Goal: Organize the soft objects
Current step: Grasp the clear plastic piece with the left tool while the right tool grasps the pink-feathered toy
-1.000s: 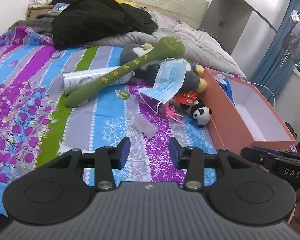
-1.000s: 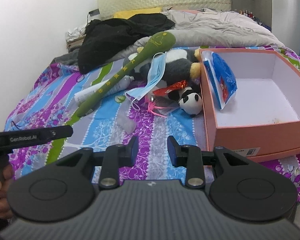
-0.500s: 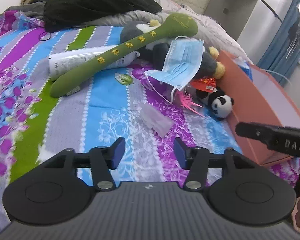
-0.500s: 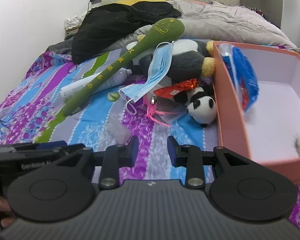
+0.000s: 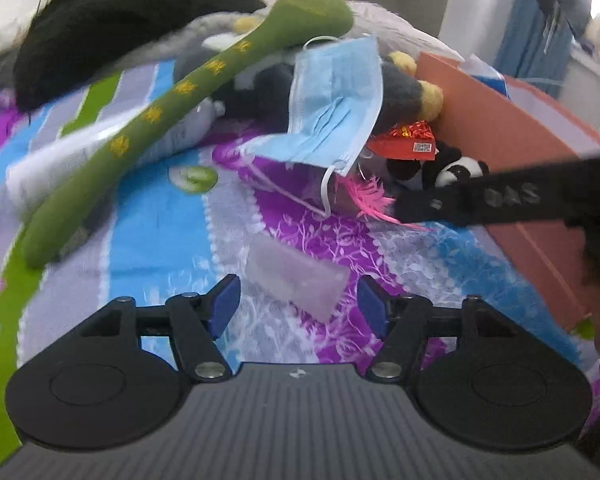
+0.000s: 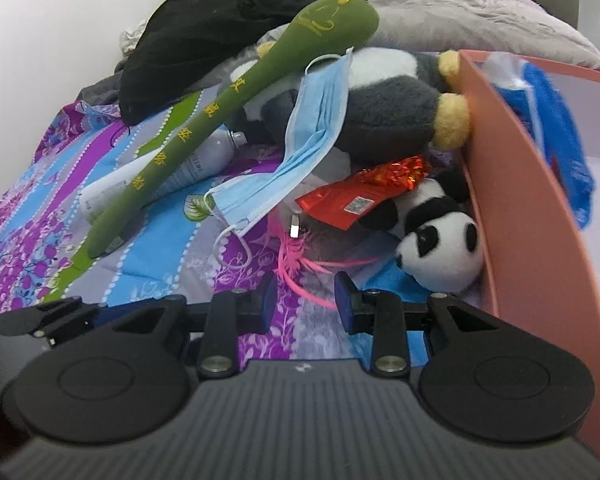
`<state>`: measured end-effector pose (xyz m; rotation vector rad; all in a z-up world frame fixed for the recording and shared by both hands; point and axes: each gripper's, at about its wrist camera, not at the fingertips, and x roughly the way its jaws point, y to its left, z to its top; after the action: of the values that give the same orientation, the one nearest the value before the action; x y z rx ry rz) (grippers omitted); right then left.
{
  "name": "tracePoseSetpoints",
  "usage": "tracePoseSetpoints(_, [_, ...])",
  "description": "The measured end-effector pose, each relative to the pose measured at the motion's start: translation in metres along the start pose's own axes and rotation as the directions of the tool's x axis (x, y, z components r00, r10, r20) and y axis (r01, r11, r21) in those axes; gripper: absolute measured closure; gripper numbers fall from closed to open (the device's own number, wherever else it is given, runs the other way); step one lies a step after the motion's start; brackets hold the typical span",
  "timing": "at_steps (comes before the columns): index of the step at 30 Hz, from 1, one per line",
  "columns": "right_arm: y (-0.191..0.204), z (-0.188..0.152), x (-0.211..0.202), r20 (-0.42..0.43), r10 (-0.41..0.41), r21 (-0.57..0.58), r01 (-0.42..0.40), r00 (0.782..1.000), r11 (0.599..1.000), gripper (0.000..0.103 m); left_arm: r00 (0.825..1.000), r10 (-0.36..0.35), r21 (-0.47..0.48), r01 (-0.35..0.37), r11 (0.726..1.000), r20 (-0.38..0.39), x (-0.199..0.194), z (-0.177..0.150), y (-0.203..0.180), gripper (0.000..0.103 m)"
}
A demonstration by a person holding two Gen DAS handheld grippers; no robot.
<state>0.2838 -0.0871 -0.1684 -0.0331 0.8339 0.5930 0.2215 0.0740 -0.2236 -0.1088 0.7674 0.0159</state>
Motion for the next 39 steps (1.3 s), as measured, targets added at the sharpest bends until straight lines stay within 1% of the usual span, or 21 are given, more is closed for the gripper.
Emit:
tracePoseSetpoints(2, [0.001, 0.004, 0.009, 0.004, 0.005, -0.008, -0.005, 1.000, 1.000, 0.068, 1.000, 0.013, 0.008, -0.013, 1.000, -0.005, 0.008, 0.001, -0.001, 0.027])
tracePoseSetpoints(9, [0.000, 0.014, 0.038, 0.011, 0.005, -0.026, -0.005, 1.000, 1.000, 0.068, 1.000, -0.008, 0.019, 0.008, 1.000, -0.013, 0.026, 0.006, 0.002, 0.027])
tracePoseSetpoints(12, [0.002, 0.015, 0.046, 0.013, 0.007, -0.041, -0.007, 1.000, 0.999, 0.068, 1.000, -0.009, 0.041, 0.009, 0.999, -0.015, 0.033, 0.007, 0.000, 0.029])
tracePoseSetpoints(13, [0.003, 0.015, 0.048, 0.016, 0.006, -0.048, -0.005, 1.000, 0.999, 0.067, 1.000, -0.009, 0.057, 0.010, 0.998, -0.016, 0.034, 0.006, -0.001, 0.030])
tracePoseSetpoints(15, [0.005, 0.015, 0.053, 0.015, 0.002, -0.061, -0.001, 1.000, 0.998, 0.067, 1.000, -0.001, 0.071, 0.001, 0.997, -0.008, 0.036, 0.006, -0.002, 0.038])
tracePoseSetpoints(17, [0.006, 0.014, 0.055, 0.018, -0.002, -0.064, 0.003, 1.000, 0.998, 0.069, 1.000, -0.006, 0.063, 0.006, 0.998, -0.005, 0.035, 0.006, -0.001, 0.042])
tracePoseSetpoints(18, [0.006, 0.014, 0.054, 0.021, -0.005, -0.066, 0.006, 1.000, 0.998, 0.072, 1.000, -0.008, 0.058, 0.008, 0.998, -0.004, 0.034, 0.006, 0.000, 0.045])
tracePoseSetpoints(19, [0.006, 0.015, 0.054, 0.022, -0.008, -0.068, 0.010, 1.000, 0.998, 0.079, 1.000, -0.012, 0.052, 0.012, 0.999, -0.003, 0.034, 0.006, 0.001, 0.048])
tracePoseSetpoints(21, [0.006, 0.016, 0.052, 0.023, -0.012, -0.069, 0.013, 1.000, 0.998, 0.085, 1.000, -0.021, 0.032, 0.021, 0.999, -0.001, 0.031, 0.006, 0.004, 0.056])
tracePoseSetpoints(22, [0.006, 0.016, 0.051, 0.022, -0.008, -0.066, 0.009, 1.000, 0.998, 0.086, 1.000, -0.026, 0.023, 0.026, 0.999, -0.001, 0.029, 0.006, 0.005, 0.058])
tracePoseSetpoints(24, [0.007, 0.014, 0.047, 0.022, -0.008, -0.069, 0.010, 1.000, 0.998, 0.088, 1.000, -0.030, 0.011, 0.030, 0.999, 0.003, 0.023, 0.006, 0.007, 0.068])
tracePoseSetpoints(27, [0.009, 0.011, 0.040, 0.027, -0.007, -0.068, 0.008, 1.000, 0.998, 0.090, 0.999, -0.036, -0.030, 0.036, 0.999, 0.004, 0.015, 0.007, 0.010, 0.075])
tracePoseSetpoints(30, [0.013, 0.007, 0.030, 0.028, -0.001, -0.067, 0.003, 1.000, 0.998, 0.092, 1.000, -0.025, -0.045, 0.025, 0.999, 0.004, 0.007, 0.004, 0.011, 0.078])
tracePoseSetpoints(32, [0.015, 0.003, 0.024, 0.028, 0.002, -0.065, 0.000, 1.000, 0.998, 0.093, 1.000, -0.031, -0.069, 0.031, 0.997, 0.004, 0.000, 0.002, 0.012, 0.080])
tracePoseSetpoints(34, [0.019, -0.002, 0.017, 0.021, 0.006, -0.066, -0.004, 1.000, 0.998, 0.094, 1.000, -0.023, -0.100, 0.023, 0.995, -0.003, -0.007, 0.000, 0.013, 0.080])
tracePoseSetpoints(36, [0.023, -0.009, 0.009, 0.020, 0.011, -0.077, -0.009, 1.000, 0.997, 0.094, 1.000, -0.030, -0.130, 0.030, 0.991, 0.002, -0.016, -0.003, 0.014, 0.080])
tracePoseSetpoints(39, [0.029, -0.017, -0.002, 0.014, 0.016, -0.082, -0.015, 1.000, 0.997, 0.095, 1.000, -0.021, -0.153, 0.021, 0.988, 0.002, -0.029, -0.010, 0.013, 0.081])
